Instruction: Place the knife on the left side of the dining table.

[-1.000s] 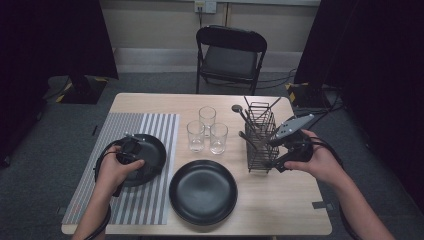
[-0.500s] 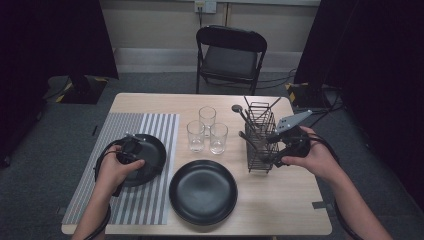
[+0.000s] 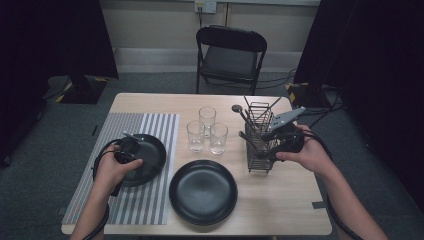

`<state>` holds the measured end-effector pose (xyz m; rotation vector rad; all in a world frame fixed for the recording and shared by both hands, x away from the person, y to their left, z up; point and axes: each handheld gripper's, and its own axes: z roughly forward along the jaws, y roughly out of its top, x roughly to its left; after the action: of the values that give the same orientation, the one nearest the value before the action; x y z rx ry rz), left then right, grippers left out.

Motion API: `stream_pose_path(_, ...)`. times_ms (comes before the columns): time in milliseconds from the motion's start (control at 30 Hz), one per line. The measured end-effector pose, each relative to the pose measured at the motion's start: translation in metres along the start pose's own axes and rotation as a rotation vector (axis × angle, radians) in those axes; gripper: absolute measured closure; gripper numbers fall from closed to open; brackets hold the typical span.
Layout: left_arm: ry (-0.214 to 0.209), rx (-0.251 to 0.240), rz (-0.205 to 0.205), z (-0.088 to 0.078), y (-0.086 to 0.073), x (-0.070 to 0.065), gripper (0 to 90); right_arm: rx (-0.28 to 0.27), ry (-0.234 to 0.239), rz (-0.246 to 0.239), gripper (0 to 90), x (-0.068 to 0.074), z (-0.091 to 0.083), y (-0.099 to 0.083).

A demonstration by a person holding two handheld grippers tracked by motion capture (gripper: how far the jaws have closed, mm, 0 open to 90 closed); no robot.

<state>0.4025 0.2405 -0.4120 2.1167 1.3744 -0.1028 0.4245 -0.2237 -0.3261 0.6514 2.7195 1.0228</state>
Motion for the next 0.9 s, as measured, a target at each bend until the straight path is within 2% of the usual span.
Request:
stream_pose_path(367, 0.002, 0.011, 0.006, 0.002, 0.0, 0.0, 21.7, 0.0, -0.006, -0.004, 32.5, -0.006, 0.009, 0.002)
stream_pose_path(900, 0.011, 0.012, 0.011, -0.001, 0.0, 0.002, 21.7, -0.03, 0.001, -0.025, 42.1, -0.01, 0.016, 0.004)
